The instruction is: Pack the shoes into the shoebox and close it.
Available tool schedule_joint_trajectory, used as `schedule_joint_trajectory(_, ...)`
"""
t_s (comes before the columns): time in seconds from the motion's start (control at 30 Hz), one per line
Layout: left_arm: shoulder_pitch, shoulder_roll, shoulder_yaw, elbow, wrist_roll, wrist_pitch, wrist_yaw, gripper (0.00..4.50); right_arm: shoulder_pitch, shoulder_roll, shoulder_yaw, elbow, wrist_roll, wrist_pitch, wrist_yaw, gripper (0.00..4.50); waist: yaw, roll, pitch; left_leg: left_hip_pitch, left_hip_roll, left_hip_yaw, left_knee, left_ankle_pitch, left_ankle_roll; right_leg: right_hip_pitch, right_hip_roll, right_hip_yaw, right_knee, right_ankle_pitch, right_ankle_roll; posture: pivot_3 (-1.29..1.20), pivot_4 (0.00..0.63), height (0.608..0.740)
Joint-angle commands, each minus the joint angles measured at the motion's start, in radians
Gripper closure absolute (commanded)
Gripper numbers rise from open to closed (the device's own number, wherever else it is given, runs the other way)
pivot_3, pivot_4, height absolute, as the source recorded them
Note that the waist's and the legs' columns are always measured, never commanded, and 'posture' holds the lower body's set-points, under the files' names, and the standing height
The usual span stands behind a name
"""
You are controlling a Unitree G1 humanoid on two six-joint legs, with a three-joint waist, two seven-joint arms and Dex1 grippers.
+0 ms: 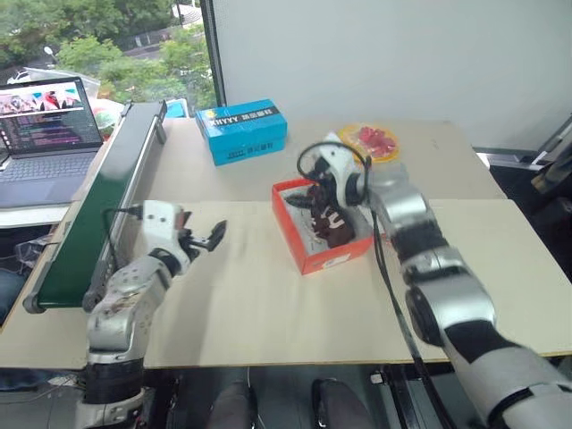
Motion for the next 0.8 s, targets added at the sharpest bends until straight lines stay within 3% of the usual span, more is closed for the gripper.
schedule_joint_trajectory(0.03, 0.022, 0.022, 0.079, -0.023, 0.008, -0.029, 0.034, 0.0, 0.075, -0.018, -0.041, -0.262, 0.097, 0.111, 0.013, 0.05, -0.001, 0.0, 0.0, -0.001, 0.0, 0.0, 0.001, 0.0, 0.0, -0.001, 0.0, 0.0, 0.0, 0.0, 0.0, 0.0, 0.15, 0.74)
schedule_joint_trajectory(0.23, 0.04, 0.046, 0.22, 0.02, 0.003, -0.045, 0.089, 0.0, 0.189, 0.03, -0.059, -0.391, 0.17, 0.114, -0.053, 0.05, -0.009, 0.0, 0.0, 0.003, 0.0, 0.001, 0.0, 0.0, 0.0, -0.001, 0.002, 0.0, 0.0, 0.0, -0.002, 0.0, 0.15, 0.74)
schedule_joint_trajectory(0.6, -0.05, 0.167, 0.218, 0.205, 0.048, -0.052, 0.07, 0.0, 0.166, 0.16, 0.031, -0.261, 0.119, -0.069, -0.168, 0.05, -0.003, -0.001, 0.0, 0.002, -0.001, 0.003, 0.0, 0.0, 0.0, -0.001, 0.001, 0.0, -0.001, 0.0, -0.002, 0.0, 0.15, 0.74)
schedule_joint_trajectory(0.8, -0.156, 0.162, 0.197, 0.298, 0.046, -0.071, 0.083, 0.0, 0.114, 0.206, 0.023, -0.153, 0.115, -0.169, -0.206, 0.05, -0.005, -0.001, 0.0, 0.002, -0.001, 0.004, 0.0, 0.0, -0.001, -0.001, 0.001, 0.0, 0.0, 0.0, -0.002, 0.0, 0.15, 0.74)
